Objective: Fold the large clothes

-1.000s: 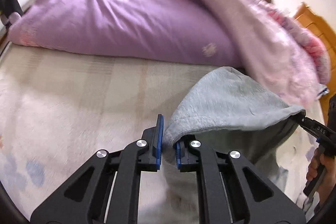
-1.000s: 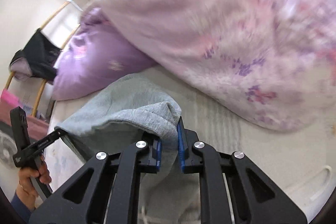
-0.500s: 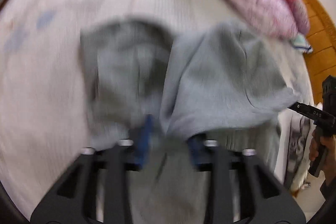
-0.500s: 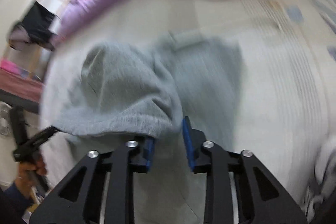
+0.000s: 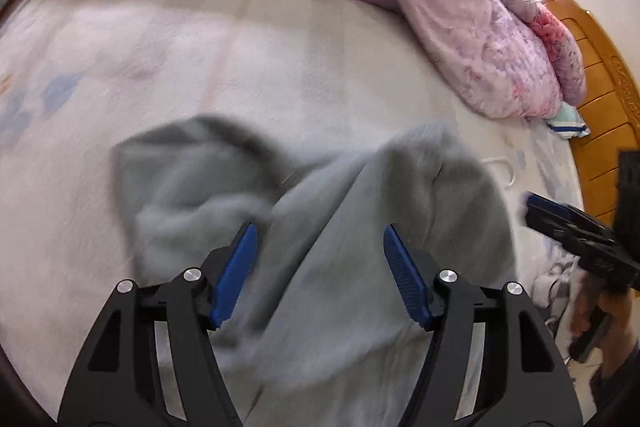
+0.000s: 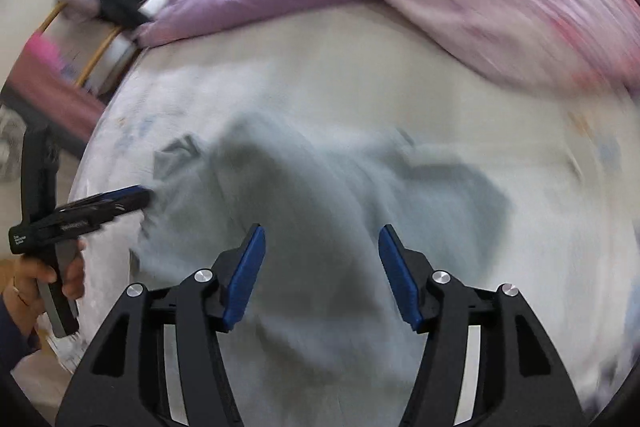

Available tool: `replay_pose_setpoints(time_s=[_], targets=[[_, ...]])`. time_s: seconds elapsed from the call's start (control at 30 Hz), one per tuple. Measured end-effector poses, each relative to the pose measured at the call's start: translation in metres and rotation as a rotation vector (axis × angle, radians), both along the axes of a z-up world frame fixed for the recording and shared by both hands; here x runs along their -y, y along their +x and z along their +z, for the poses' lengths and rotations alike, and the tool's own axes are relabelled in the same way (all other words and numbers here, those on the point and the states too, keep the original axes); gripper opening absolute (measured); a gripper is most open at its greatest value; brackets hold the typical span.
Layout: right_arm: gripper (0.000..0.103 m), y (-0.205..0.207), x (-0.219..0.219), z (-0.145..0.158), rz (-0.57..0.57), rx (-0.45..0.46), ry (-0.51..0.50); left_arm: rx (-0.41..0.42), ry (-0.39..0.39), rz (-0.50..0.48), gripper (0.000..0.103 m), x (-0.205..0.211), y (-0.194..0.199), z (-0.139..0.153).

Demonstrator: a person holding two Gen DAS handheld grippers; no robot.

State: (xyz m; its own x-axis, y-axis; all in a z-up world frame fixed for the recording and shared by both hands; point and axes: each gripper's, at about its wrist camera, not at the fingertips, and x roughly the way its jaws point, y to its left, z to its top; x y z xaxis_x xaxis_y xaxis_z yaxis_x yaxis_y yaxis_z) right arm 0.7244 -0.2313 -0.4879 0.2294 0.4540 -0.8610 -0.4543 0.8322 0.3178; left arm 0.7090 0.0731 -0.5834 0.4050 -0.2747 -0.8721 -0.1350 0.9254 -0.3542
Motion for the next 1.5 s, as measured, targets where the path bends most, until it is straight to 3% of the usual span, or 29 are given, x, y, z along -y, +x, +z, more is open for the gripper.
replay_pose_setpoints(time_s=[0.13,0.17,0.23,0.3,0.4,0.5,0.67,0.73,0.8,0.9,1.03,1.1,1.27,1.43,1.5], targets=[[0.054,0.042,-0.041,-0.028,0.046,-0.084,0.022,-0.017,0.014,0.038,0.067,-0.001,0.02,0.003],[0.03,0.042,-0.044,-0.031,0.049,-0.096,0.037,-0.014,0.014,0.042,0.067,0.002,0.024,0.004],[0.01,0.036,-0.052,-0.026,0.074,-0.1,0.042,-0.012,0.014,0.053,0.067,0.0,0.02,0.011],[0.008,0.01,-0.053,-0.003,0.126,-0.04,0.066,-0.015,0.003,0.078,0.067,-0.006,0.014,0.019],[0.007,-0.03,-0.046,0.018,0.206,-0.027,0.105,0.009,-0.034,0.124,0.069,-0.018,-0.006,0.039],[0.007,-0.087,-0.039,0.028,0.302,-0.071,0.139,0.011,-0.058,0.132,0.07,-0.019,-0.024,0.053],[0.007,-0.176,-0.034,-0.013,0.407,-0.191,0.022,-0.044,-0.087,0.066,0.072,0.011,-0.054,0.044],[0.007,-0.191,-0.027,-0.039,0.384,-0.249,-0.009,-0.096,-0.109,0.07,0.072,0.02,-0.064,0.029],[0.009,-0.2,-0.016,-0.07,0.334,-0.269,-0.12,-0.152,-0.148,0.088,0.072,0.03,-0.079,0.009],[0.01,-0.206,-0.001,-0.088,0.288,-0.322,-0.148,-0.207,-0.113,0.073,0.072,0.049,-0.092,-0.021],[0.011,-0.214,0.016,-0.08,0.239,-0.344,-0.118,-0.342,0.005,0.043,0.071,0.068,-0.112,-0.063],[0.012,-0.207,0.032,-0.063,0.154,-0.344,-0.044,-0.401,-0.014,0.071,0.071,0.063,-0.13,-0.079],[0.023,-0.178,0.047,-0.023,-0.042,-0.247,0.095,-0.423,0.0,0.085,0.071,0.049,-0.153,-0.088],[0.026,-0.14,0.043,-0.034,-0.212,-0.229,0.069,-0.379,-0.033,0.082,0.072,0.042,-0.155,-0.068],[0.026,-0.127,0.043,-0.044,-0.28,-0.228,0.083,-0.326,-0.049,0.082,0.072,0.04,-0.153,-0.051]])
